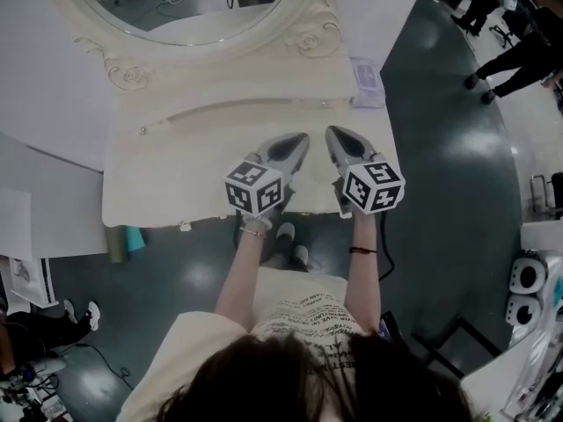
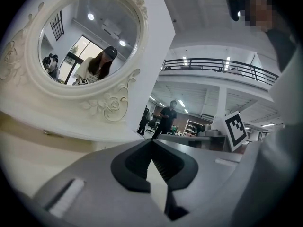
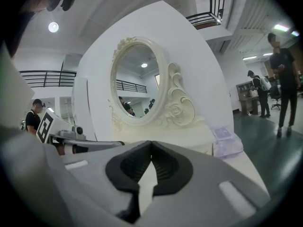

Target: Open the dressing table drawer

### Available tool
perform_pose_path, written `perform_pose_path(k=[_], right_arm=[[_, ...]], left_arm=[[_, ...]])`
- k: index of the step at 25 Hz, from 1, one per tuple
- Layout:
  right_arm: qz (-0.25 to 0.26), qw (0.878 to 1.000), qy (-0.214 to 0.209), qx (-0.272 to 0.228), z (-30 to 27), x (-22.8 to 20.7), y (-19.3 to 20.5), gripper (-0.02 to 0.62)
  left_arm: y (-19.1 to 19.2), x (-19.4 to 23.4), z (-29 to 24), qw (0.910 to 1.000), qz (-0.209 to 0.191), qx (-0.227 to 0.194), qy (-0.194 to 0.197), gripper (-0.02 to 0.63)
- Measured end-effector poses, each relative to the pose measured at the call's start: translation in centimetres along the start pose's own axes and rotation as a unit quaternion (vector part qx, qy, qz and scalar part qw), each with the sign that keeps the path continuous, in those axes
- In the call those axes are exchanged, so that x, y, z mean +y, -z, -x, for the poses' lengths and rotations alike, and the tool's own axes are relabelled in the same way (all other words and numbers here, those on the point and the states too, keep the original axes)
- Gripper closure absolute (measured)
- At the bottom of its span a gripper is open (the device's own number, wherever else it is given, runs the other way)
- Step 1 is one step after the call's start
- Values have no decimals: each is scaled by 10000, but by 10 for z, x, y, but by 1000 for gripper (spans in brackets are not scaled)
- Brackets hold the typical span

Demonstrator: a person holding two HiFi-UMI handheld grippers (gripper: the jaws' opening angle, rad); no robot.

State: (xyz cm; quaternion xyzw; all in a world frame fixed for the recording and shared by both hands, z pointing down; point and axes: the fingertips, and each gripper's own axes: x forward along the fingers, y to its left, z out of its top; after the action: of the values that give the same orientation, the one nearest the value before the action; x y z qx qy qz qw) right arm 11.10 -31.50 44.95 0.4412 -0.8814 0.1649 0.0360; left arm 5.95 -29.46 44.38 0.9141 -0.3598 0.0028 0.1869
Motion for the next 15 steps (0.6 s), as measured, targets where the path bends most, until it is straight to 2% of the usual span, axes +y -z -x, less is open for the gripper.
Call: perform_pose_path(k=[15], right_arm=[[-172, 9992, 228, 291, -34, -27, 19, 592]], left_arm=[[14, 29, -22, 9996, 112, 239, 63, 606]])
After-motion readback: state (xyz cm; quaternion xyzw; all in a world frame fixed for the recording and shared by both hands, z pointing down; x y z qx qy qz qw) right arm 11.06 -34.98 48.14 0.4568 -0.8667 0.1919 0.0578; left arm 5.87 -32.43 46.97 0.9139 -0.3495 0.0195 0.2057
